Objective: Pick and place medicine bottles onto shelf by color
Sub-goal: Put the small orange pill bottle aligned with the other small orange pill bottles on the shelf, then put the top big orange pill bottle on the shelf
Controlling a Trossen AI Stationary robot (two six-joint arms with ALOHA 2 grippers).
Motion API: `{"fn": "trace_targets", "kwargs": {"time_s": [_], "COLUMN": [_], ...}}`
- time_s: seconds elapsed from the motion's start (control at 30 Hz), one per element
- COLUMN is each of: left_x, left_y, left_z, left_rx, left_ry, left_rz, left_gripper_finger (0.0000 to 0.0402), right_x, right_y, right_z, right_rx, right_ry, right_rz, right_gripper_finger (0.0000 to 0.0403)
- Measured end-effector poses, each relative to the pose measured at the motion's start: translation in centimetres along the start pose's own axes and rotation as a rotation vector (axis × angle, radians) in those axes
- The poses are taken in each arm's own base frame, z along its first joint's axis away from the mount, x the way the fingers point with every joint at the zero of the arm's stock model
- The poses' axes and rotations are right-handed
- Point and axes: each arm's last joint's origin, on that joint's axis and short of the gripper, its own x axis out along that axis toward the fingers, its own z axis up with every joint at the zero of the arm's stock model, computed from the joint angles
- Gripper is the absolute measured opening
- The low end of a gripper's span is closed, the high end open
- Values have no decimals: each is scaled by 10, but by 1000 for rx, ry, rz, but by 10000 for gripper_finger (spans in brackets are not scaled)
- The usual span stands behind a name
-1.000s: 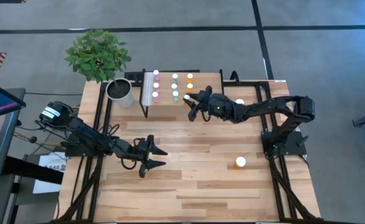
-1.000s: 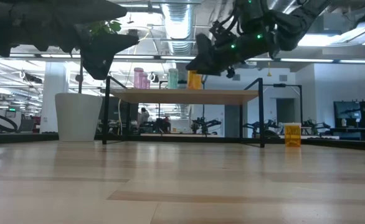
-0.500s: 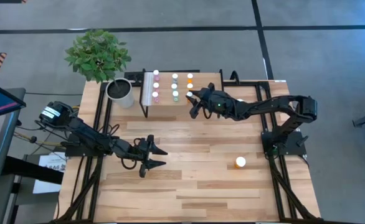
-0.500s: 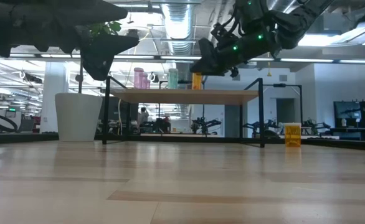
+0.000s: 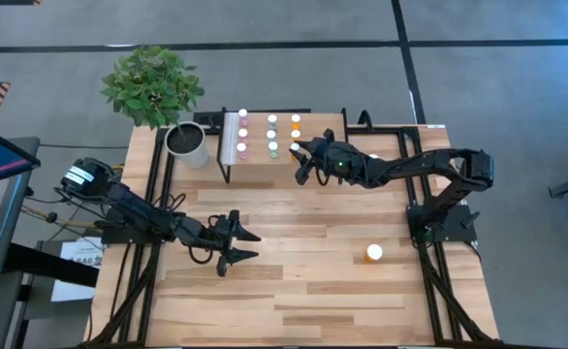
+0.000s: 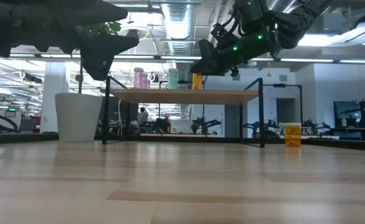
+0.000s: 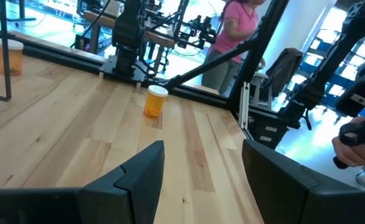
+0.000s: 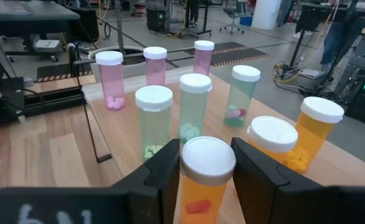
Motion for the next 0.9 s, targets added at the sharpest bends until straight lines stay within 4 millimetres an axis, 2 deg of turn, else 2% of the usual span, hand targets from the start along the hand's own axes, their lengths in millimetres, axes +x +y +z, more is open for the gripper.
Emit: {"fn": "trace_targets", "kwargs": {"time_s": [0.17, 0.43, 0.63, 0.9], "left_x": [0, 0, 0, 0], "left_y": [0, 0, 0, 0], "left_z": [0, 0, 0, -1], "left_rx": [0, -1, -1, -4], "left_ry": [0, 1, 6, 12], "left_rz": [0, 0, -6, -3], "left_gripper_finger": [203, 203, 203, 203], "right_x": [0, 0, -6, -35], "right_y": [0, 0, -1, -4], "right_z": [-6, -3, 4, 30], "right_rx": [-12, 3, 10, 21], "right_ry": [38, 15, 22, 15], "right_rz": [0, 1, 4, 23], "right_gripper_finger": [184, 246, 250, 250]}}
